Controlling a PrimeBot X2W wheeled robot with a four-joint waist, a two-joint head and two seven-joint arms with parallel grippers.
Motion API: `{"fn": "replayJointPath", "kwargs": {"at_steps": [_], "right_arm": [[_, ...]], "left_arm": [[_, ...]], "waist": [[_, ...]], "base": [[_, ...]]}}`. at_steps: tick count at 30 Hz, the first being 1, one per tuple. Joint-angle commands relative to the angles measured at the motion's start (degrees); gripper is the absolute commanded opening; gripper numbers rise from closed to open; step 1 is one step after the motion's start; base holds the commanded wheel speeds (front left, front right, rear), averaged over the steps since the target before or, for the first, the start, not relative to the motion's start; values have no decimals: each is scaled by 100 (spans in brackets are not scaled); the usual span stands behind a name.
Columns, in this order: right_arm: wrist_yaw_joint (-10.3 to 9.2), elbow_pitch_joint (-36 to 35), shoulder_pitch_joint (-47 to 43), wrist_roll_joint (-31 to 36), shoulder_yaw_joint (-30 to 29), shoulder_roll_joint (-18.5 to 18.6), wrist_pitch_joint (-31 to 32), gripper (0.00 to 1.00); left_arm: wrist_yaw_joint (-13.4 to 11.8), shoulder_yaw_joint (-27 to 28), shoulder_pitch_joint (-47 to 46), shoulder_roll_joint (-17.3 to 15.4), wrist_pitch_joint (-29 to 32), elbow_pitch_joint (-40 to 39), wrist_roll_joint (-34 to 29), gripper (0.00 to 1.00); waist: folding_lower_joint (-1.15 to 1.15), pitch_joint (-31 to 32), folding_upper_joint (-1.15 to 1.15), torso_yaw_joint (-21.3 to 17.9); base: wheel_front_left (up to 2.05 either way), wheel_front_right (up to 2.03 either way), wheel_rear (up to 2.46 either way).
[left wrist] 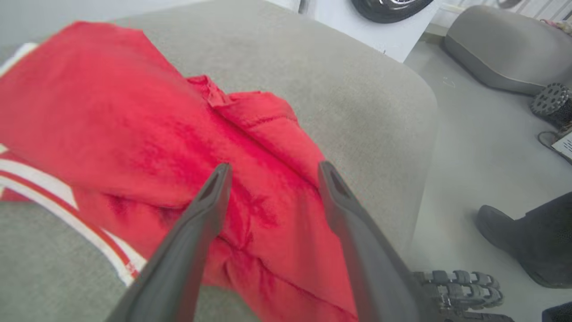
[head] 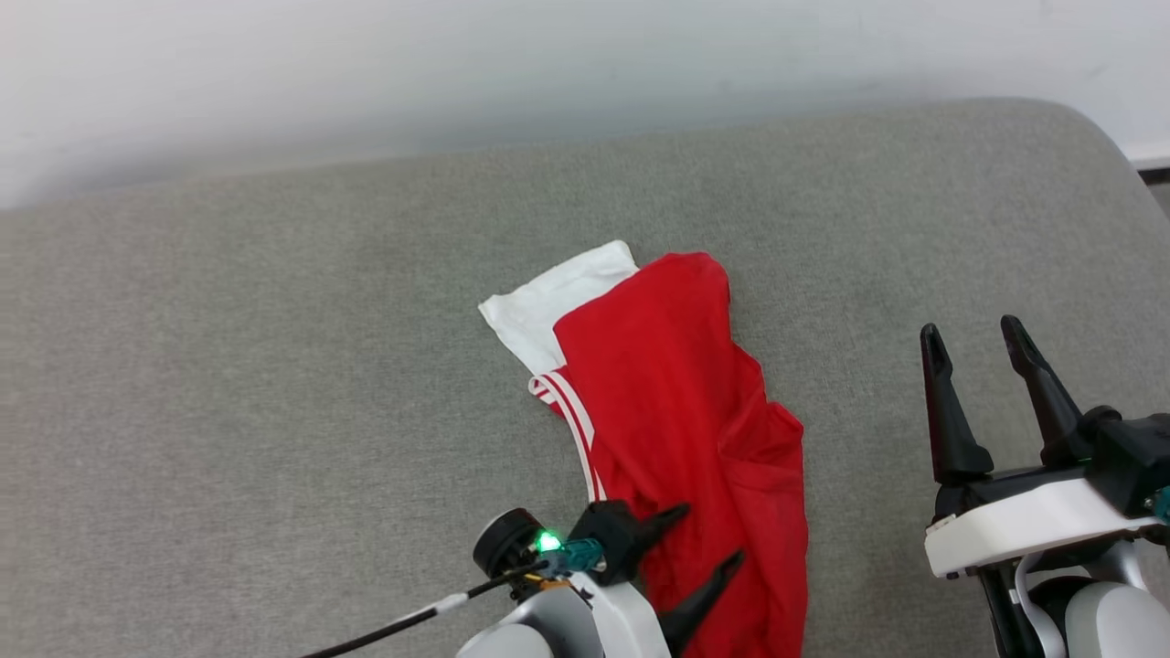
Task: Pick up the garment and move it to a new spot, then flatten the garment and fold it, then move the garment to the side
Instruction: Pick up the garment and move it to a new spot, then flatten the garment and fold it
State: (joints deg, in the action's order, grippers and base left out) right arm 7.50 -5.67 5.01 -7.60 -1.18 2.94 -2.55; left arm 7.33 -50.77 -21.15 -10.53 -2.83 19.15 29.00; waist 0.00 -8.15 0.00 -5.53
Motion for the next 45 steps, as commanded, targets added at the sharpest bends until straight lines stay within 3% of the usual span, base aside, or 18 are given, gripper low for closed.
{"fn": "replayJointPath", "kwargs": {"at_steps": [1,5,8,16,17,26,38,45], "right_arm": [[-2,21,-24,25,-13,-5,-12,100],[-2,39,-151,47,-60,-6,33,100],[-2,-1,-250,68,-46,-6,103,100],[-2,-72,-424,71,-30,-6,257,100],[-2,-103,-527,61,-29,-6,320,100],[-2,-205,-656,127,-4,-6,450,100],[-2,-230,-673,-36,21,-6,605,100],[-2,-47,-767,-324,675,110,1664,100]], "left_arm": [[-49,74,-39,-2,-184,-50,-38,100],[-238,232,-65,14,-558,-156,-106,100],[-535,559,-62,-59,-977,-352,-132,100],[-1123,1411,250,-331,-1209,-693,-48,100],[-1443,1886,574,-567,-1234,-872,-25,100],[-1949,2941,1419,-1092,-1240,-1368,-37,100],[-2039,3197,1872,-1150,-1237,-1734,-164,100],[-2029,3241,1929,-1112,-1236,-1766,-165,100]], "waist": [[0,182,0,98],[0,370,0,196],[0,528,0,303],[0,728,0,453],[0,834,0,506],[0,913,0,507],[0,895,0,497],[0,894,0,494]], "base": [[0,0,0],[0,0,0],[0,0,0],[0,0,0],[0,0,0],[0,0,0],[0,0,0],[0,0,0]]}}
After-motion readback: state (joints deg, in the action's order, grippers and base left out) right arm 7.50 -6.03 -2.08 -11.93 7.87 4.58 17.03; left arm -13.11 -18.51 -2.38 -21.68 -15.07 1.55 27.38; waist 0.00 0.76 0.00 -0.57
